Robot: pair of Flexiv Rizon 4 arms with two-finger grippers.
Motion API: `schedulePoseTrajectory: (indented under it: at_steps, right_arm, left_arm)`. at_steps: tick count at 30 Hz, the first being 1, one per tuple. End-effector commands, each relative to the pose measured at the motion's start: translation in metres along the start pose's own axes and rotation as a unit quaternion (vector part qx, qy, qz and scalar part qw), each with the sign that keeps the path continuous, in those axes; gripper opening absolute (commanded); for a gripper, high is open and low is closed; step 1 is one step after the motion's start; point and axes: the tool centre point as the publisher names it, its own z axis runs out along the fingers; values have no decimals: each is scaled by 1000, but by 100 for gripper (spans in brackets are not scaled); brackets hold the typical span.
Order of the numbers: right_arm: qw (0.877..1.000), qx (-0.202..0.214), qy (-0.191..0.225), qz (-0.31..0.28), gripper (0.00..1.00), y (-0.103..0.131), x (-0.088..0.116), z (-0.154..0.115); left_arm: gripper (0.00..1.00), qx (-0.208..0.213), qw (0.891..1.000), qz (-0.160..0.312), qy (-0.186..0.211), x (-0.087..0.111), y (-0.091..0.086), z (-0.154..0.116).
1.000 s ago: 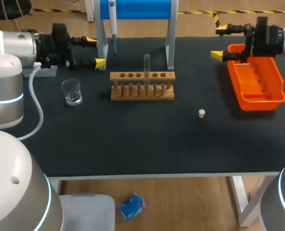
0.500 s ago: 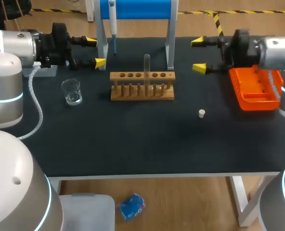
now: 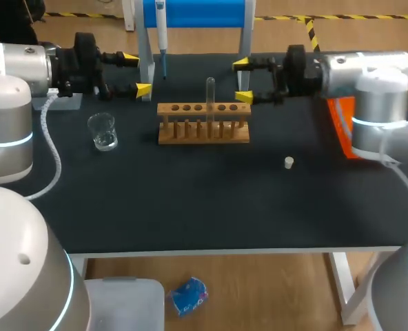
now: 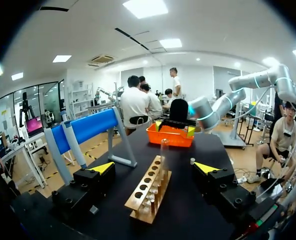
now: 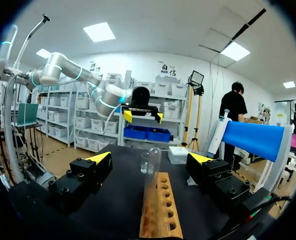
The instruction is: Invert the test tube, pick up the pipette, mount the tip to pipette, aspirate from beaker and dispense into the tube, eject the tip, return the pipette, and cap with the stopper.
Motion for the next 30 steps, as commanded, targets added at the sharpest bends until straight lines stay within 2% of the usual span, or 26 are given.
schedulePoseTrajectory:
  at_steps: [1,10,20,28,30]
  right_arm:
    - [1000,-8,17,19,100,-17,-27,34]
    - [999,-17,19,23,100,-20,-39,60]
    - [998,-21,16,52,100,-27,-6,62]
    - [999,-14,15,45,100,-26,-2,59]
    - [999,-10,16,43,88,-25,-1,59]
  left_arm:
    - [100,2,1000,1,-1,0,1,0]
    - [100,2,1000,1,-1,0,1,0]
    - [100,2,1000,1,-1,0,1,0]
    - [100,2,1000,1,-1,0,1,0]
    - [100,2,1000,1,-1,0,1,0]
